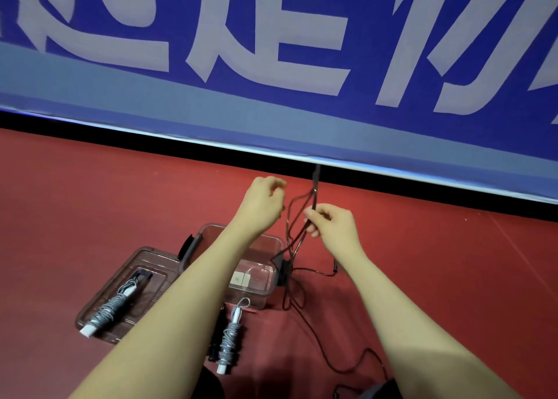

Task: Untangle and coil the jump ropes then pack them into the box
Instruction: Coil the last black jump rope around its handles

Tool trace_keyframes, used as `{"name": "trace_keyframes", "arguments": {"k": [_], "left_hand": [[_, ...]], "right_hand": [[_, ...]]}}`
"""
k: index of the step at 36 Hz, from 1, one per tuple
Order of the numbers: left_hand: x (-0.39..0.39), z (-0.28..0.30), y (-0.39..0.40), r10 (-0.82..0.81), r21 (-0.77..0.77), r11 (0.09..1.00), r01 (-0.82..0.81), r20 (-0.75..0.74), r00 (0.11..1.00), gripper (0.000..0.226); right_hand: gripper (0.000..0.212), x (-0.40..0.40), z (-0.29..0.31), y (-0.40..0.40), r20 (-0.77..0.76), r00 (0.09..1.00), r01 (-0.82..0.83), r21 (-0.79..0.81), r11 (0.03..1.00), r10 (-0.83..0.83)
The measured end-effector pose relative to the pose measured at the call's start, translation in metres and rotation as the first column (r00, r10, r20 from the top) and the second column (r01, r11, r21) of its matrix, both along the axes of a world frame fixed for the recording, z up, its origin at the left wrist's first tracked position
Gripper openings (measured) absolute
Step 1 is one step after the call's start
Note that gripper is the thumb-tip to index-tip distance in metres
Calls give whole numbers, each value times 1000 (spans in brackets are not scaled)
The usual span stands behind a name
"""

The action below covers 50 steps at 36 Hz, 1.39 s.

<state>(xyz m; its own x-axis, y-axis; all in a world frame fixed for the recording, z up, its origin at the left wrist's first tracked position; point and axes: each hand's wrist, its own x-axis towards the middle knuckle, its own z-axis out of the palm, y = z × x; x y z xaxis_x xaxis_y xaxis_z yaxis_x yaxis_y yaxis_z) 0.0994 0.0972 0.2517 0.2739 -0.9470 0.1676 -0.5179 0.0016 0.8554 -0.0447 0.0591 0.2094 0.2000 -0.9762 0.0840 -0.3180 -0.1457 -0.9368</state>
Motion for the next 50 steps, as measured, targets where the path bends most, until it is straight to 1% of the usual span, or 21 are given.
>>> {"name": "trace_keyframes", "arguments": {"k": [2,4,6,8,13,16,18,20,24,28,32,34,35,37,38,39,40,41,43,48,50], "left_hand": [[1,-8,2,-133,198,975,105,132,982,31],[-1,-18,6,-295,360,910,208,206,933,39],[-2,-24,10,-365,399,879,261,210,907,45],[-3,-26,11,-367,357,890,284,193,910,43],[-7,-23,10,-382,254,906,339,144,913,23],[-8,-19,10,-372,213,916,339,138,918,21],[-8,-20,10,-367,180,924,339,158,917,19],[-10,-20,10,-363,142,928,344,144,920,16],[-13,-18,9,-329,81,943,322,109,938,15],[-17,-18,8,-336,73,940,332,51,940,14],[-15,-16,4,-239,67,970,235,54,970,24],[-11,-13,3,-168,24,986,167,40,985,25],[-10,-11,3,-141,2,990,141,41,989,25],[-7,-7,3,-110,-31,993,112,45,993,27],[-6,-5,3,-99,-48,994,101,42,994,27],[-5,-3,2,-85,-67,994,87,33,996,25],[-4,-1,2,-68,-89,994,70,22,997,23],[-4,2,2,-51,-113,992,52,13,999,23],[-3,7,3,-31,-160,987,30,0,1000,25],[-5,18,4,-1,-228,974,2,1,1000,27],[-4,19,4,2,-225,974,-3,-4,1000,27]], "right_hand": [[17,0,5,-1,131,991,31,20,999,-34],[17,1,11,-1,241,968,63,47,997,-72],[20,2,17,-1,304,948,77,50,996,-89],[21,2,22,-1,336,937,86,39,996,-94],[20,1,28,0,403,907,127,10,992,-121],[20,0,32,1,435,892,136,5,991,-124],[20,-2,34,1,477,870,125,29,992,-123],[20,-2,36,2,518,846,108,57,992,-122],[20,-3,38,1,591,796,73,115,991,-128],[17,-1,41,4,630,772,-1,138,990,-87],[16,0,40,3,653,756,-47,133,990,-52],[17,0,37,-1,587,808,-46,148,988,-50],[19,-1,33,-2,499,866,-46,152,987,-37],[35,-3,26,-3,195,979,-83,144,986,54],[43,-3,22,-1,42,991,-133,149,980,128],[47,-4,18,1,-76,975,-191,172,966,207],[49,-4,15,3,-151,948,-249,204,947,281],[48,-3,13,6,-188,921,-297,228,927,341],[39,-3,9,8,-223,893,-347,214,913,391],[3,1,5,8,-253,897,-350,91,932,362],[7,2,6,9,-320,885,-337,62,940,338]]}}
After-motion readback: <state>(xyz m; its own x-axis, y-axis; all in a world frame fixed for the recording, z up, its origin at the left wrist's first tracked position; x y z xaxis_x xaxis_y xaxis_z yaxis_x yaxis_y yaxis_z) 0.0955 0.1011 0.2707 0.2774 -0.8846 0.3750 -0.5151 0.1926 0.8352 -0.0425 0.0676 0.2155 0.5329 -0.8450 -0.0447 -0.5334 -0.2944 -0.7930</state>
